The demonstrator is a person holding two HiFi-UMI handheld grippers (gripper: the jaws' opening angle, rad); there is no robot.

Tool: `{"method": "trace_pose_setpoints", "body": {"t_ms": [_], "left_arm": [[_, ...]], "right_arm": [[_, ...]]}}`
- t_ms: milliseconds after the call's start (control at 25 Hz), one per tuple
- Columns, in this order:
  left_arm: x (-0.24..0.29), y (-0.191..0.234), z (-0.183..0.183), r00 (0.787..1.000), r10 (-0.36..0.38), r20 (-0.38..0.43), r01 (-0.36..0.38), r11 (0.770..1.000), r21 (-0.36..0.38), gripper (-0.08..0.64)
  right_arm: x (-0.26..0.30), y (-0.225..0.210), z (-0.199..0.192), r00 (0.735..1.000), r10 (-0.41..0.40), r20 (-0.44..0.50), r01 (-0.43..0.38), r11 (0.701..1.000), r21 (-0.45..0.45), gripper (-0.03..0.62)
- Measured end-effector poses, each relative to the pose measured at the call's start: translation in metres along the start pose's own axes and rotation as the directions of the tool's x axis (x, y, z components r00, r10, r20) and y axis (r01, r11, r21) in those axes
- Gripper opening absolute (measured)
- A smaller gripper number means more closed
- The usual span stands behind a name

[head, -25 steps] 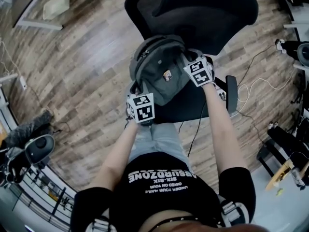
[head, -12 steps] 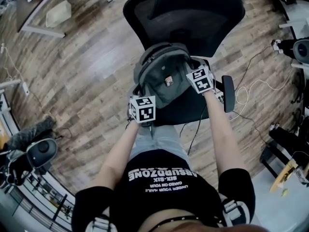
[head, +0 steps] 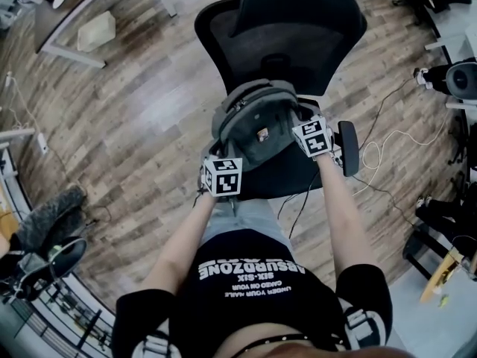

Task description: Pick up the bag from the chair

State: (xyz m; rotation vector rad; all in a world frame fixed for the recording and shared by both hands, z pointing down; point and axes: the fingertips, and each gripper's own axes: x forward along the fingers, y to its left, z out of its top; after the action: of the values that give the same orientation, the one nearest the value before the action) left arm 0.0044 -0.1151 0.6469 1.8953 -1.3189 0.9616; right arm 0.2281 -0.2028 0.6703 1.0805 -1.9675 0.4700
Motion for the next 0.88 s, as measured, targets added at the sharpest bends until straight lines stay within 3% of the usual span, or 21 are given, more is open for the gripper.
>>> {"method": "trace_pose_setpoints", "body": {"t_ms": [400,880], "left_arm": [[-0.022,-0.01,-0.001,0.999,-0.02,0.045,0.018,0.998,0.054,0.085],[-0.056,-0.019,0.04,0.986,-0.05,0.158,0.032,0.993,0.114,0.083]], "right_arm": [[-0.046,0.002,0.003,0.996,-0.066,0.052,0.065,0.998,0.022,0.06],[-0.103,-0.006,0.012,0.98,-0.153,0.129,0.139,0.984,0.116,0.06]]}}
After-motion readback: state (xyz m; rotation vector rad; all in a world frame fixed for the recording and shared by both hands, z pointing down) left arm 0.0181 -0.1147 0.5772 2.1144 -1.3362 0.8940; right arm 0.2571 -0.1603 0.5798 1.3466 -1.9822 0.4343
